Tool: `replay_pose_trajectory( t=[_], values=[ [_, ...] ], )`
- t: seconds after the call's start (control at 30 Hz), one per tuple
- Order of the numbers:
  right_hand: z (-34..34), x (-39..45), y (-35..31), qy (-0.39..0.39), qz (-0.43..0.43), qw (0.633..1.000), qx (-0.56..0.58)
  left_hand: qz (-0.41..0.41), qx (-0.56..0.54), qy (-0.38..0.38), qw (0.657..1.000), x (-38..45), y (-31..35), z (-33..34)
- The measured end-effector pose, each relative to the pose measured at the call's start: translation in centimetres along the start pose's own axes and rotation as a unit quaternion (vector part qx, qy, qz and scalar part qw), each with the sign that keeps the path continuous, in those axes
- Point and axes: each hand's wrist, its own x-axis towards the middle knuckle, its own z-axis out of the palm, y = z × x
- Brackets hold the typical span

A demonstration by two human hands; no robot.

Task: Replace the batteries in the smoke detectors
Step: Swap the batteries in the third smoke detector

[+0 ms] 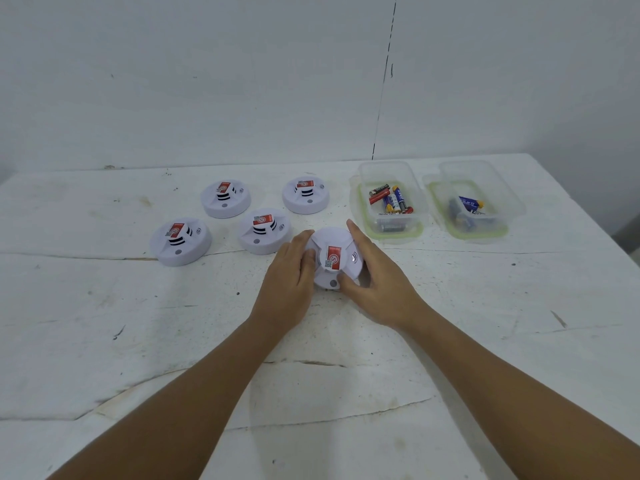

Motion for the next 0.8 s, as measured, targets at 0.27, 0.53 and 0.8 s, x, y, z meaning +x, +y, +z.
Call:
replay_pose_trajectory(
  t=[0.27,0.53,0.8],
  values=[
    [-0.02,-0.01,-0.02,-0.001,-0.001,1.000,0.000,-0.001,-0.002,0.000,1.000,-0.04,0.00,0.00],
    [0.02,0.03,0.08,0.001,-0.005,1.000,0.000,-0.015,-0.005,-0.003,1.000,-0.12,0.32,-0.02],
    [0.10,0.10,0.26,-0.003,-0.006,1.000,0.006,-0.011,-0.006,-0.002,1.000,-0.20,0.53,-0.20]
  ],
)
